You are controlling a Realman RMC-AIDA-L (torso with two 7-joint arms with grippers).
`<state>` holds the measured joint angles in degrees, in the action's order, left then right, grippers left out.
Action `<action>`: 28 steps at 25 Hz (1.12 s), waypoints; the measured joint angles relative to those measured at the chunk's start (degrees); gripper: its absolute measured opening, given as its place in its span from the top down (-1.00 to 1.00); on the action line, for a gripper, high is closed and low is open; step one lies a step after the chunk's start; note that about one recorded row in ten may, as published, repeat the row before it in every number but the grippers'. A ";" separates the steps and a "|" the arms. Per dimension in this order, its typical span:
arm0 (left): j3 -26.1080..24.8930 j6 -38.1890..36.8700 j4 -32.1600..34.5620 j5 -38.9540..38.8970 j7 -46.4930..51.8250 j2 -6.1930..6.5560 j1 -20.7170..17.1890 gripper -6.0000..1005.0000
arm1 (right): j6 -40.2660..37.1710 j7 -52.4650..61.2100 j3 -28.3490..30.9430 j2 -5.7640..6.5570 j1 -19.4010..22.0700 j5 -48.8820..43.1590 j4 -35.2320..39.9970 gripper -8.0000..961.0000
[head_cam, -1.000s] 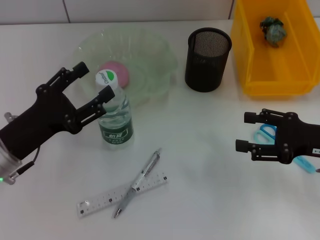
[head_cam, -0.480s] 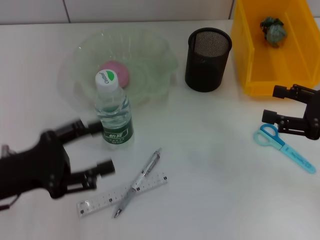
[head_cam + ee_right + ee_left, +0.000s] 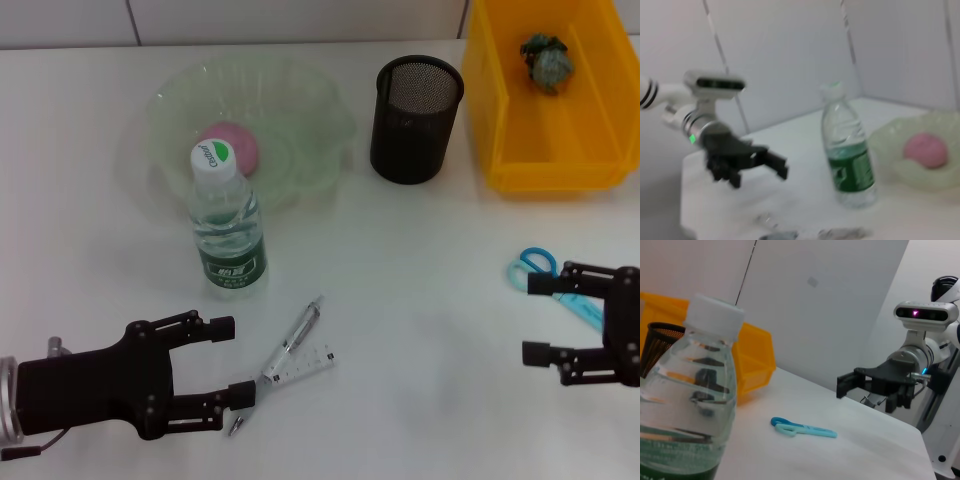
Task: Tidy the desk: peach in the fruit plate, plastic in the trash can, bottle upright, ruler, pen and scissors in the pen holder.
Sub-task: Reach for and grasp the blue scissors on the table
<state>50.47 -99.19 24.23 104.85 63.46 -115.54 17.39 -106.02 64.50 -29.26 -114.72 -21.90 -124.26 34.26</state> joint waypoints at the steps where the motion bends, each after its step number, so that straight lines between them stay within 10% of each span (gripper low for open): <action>1: 0.16 0.11 0.18 0.06 0.27 -0.03 0.23 -0.68 | 0.18 -0.20 0.01 -0.28 -0.17 -0.81 -0.02 -0.72; 14: -0.16 1.39 0.96 0.57 4.17 -0.03 1.22 -0.68 | -0.60 3.82 -0.58 -0.90 -2.81 -4.40 4.81 -0.71; 28: 0.32 0.67 3.20 0.96 7.78 -0.09 1.60 -0.68 | -0.97 57.94 -29.20 -4.48 -5.77 -23.42 52.79 -0.71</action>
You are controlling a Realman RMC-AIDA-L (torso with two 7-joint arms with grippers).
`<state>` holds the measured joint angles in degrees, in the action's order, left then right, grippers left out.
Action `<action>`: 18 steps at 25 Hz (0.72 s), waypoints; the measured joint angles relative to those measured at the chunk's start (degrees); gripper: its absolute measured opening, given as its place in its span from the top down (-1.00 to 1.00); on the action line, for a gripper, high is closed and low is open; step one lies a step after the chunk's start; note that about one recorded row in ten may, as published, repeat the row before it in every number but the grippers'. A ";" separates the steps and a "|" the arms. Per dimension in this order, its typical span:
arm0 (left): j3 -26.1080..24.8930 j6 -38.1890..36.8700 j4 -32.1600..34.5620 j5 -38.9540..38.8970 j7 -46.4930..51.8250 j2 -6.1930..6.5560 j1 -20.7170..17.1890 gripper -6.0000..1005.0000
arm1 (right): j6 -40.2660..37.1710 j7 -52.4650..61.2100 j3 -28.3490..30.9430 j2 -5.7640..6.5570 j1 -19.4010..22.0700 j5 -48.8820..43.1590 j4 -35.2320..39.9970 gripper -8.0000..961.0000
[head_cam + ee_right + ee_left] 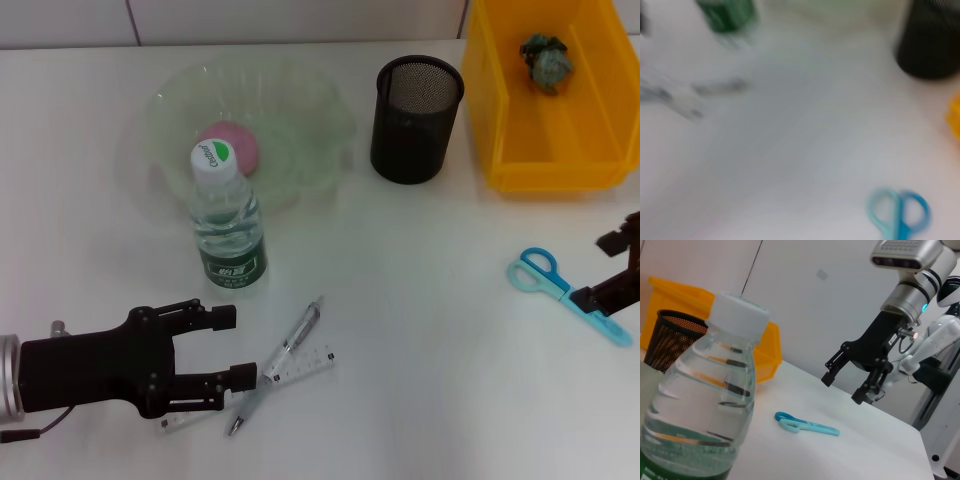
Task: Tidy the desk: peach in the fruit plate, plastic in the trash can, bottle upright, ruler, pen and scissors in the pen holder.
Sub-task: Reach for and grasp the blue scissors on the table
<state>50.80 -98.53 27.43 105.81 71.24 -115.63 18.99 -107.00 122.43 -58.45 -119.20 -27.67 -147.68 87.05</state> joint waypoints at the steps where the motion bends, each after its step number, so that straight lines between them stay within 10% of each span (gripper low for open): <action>1: 0.00 -0.02 0.03 0.02 -0.01 -0.01 -0.02 -0.68 | 0.02 2.96 -2.17 -0.03 -0.40 -2.54 1.08 -0.71; 18: 0.00 -0.01 1.42 0.10 -0.12 -0.12 -0.50 -0.68 | 8.85 19.62 -14.35 -0.13 -0.27 -9.34 -4.44 -0.71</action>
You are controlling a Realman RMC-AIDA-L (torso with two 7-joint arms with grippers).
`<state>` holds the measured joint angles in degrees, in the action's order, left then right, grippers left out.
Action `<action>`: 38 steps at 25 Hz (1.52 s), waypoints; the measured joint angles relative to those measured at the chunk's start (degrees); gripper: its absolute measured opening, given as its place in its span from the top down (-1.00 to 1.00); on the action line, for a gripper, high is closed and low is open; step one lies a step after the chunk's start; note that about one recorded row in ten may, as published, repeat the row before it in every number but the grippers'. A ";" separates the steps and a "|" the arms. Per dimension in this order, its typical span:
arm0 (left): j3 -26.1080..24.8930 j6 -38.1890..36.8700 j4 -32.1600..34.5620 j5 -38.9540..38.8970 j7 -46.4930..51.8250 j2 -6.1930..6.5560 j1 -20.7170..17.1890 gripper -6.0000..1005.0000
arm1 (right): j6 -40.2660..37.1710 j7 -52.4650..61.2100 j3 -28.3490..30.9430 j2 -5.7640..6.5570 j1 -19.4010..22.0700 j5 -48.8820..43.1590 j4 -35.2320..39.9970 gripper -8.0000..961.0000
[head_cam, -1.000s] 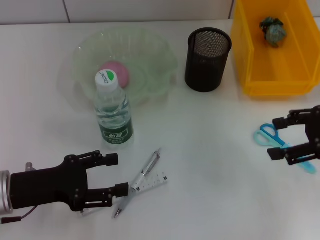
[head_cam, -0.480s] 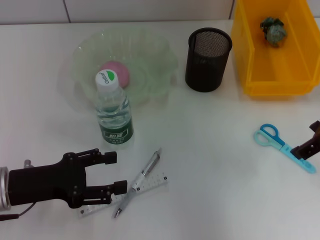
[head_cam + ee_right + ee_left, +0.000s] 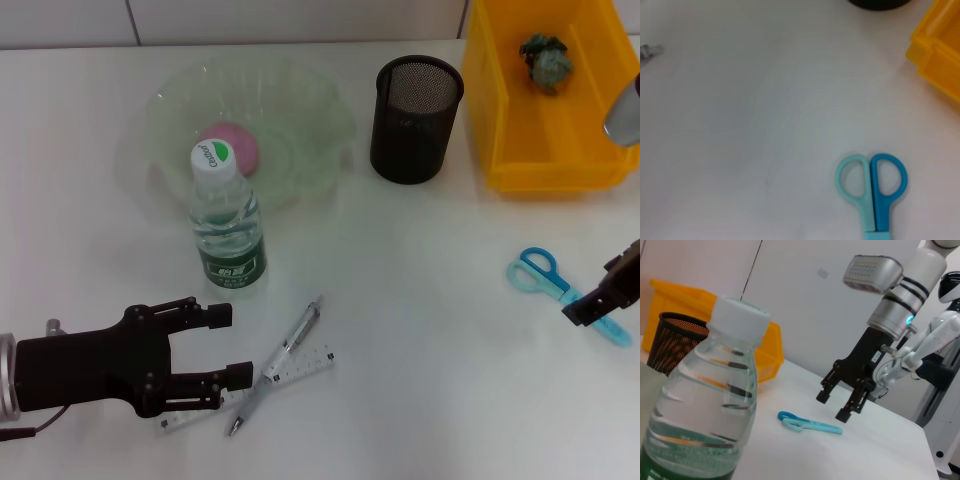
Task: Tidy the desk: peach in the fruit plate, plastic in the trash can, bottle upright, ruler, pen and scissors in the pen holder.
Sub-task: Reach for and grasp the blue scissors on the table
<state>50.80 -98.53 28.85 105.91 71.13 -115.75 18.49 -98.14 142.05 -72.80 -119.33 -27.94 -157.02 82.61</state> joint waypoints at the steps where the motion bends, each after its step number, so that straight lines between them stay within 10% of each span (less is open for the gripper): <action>1: 0.00 0.05 0.00 0.00 -0.04 0.00 -0.06 -0.68 | 1.02 -0.10 -0.10 0.06 -0.24 -0.04 -0.99 -0.71; 11: 0.00 0.39 -0.13 0.00 -0.04 -0.16 -0.03 -0.68 | 5.04 -1.86 -2.45 0.12 -1.71 -1.31 -6.04 -0.70; 22: -0.20 0.82 -0.04 1.42 0.18 -0.61 0.41 -0.68 | 6.73 -3.00 -4.58 0.07 -1.50 -1.31 -8.11 0.19; 38: -0.09 0.80 -0.03 1.49 0.19 -0.89 0.40 -0.68 | 8.14 -3.19 -4.74 0.07 -1.68 -1.36 -9.44 0.33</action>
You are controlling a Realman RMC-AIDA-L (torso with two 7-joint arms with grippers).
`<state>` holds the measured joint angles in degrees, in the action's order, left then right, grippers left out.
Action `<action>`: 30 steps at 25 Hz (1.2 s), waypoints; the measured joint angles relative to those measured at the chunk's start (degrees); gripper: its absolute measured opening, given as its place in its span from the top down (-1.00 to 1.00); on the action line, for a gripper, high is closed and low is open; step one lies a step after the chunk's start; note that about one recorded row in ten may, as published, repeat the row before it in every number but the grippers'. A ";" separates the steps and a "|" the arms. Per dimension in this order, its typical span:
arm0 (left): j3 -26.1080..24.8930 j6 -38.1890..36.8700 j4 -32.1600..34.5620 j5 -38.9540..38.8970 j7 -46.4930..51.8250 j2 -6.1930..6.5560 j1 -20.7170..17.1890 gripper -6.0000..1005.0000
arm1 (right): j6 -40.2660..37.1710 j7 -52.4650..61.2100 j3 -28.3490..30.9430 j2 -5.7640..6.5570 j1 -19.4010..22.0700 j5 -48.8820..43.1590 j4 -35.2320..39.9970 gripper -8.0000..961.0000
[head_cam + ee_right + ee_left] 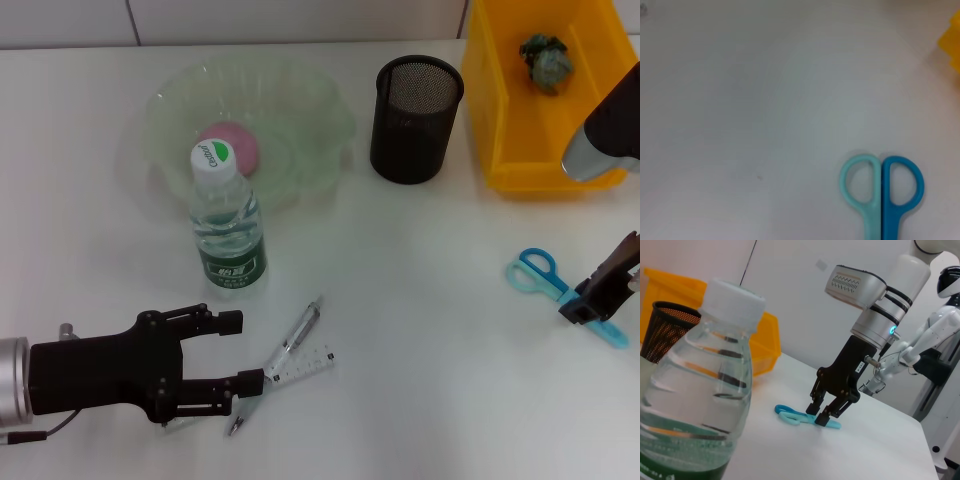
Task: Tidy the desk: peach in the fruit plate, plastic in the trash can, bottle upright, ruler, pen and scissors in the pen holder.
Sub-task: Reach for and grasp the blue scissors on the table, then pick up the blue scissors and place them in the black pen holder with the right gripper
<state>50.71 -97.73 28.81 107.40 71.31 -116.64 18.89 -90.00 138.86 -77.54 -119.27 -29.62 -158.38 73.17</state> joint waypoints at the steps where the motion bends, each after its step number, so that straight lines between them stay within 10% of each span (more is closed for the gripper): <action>1: 0.00 0.00 0.00 0.00 0.00 0.00 0.02 -0.68 | 0.04 0.00 -0.15 0.00 0.00 0.00 -0.07 0.33; 21: -0.18 -0.26 0.02 0.00 -0.26 -0.16 -0.41 -0.68 | 0.23 -2.45 1.94 0.13 2.67 4.40 4.79 0.54; 30: -0.43 -0.44 -0.01 -0.01 -0.41 -0.16 -0.59 -0.68 | -2.02 -24.42 31.80 0.22 4.19 36.66 -0.78 0.48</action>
<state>50.28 -98.17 28.80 107.39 70.90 -116.80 18.30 -92.02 114.45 -45.74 -119.05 -25.43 -121.72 72.39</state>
